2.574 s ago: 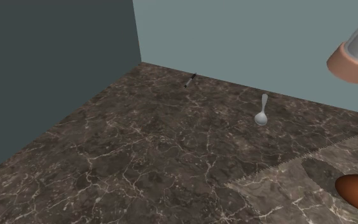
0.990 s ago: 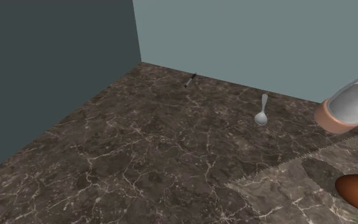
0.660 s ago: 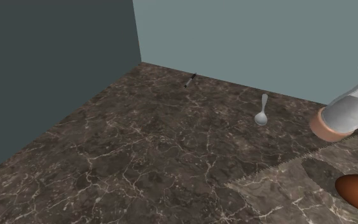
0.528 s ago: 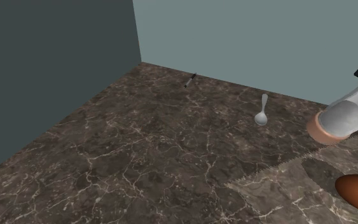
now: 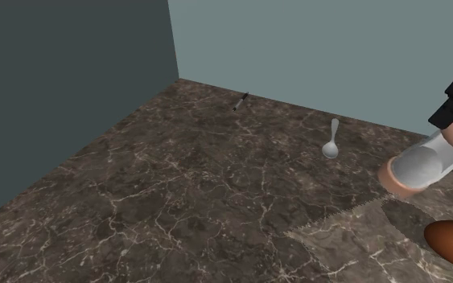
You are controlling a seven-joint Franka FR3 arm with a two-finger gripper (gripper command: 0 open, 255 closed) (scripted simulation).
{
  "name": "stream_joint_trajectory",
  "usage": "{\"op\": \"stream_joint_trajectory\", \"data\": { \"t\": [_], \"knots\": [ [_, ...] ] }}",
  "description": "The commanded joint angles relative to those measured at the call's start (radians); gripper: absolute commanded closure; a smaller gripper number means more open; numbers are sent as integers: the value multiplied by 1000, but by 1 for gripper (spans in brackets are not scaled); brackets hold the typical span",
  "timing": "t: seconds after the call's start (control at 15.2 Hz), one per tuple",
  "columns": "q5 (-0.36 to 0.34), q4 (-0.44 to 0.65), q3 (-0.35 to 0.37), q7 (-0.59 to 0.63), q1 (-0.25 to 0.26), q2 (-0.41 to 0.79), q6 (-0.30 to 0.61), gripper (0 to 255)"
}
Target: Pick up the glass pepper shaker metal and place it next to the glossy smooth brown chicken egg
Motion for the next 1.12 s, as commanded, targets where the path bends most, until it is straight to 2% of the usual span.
{"op": "stream_joint_trajectory", "data": {
  "t": [0.0, 0.59, 1.06],
  "knots": [
    [3, -18, 0, -5, 0, 7, 25, 255],
    [23, -91, -1, -34, 2, 49, 136, 255],
    [23, -91, -1, -34, 2, 49, 136, 255]
  ]
}}
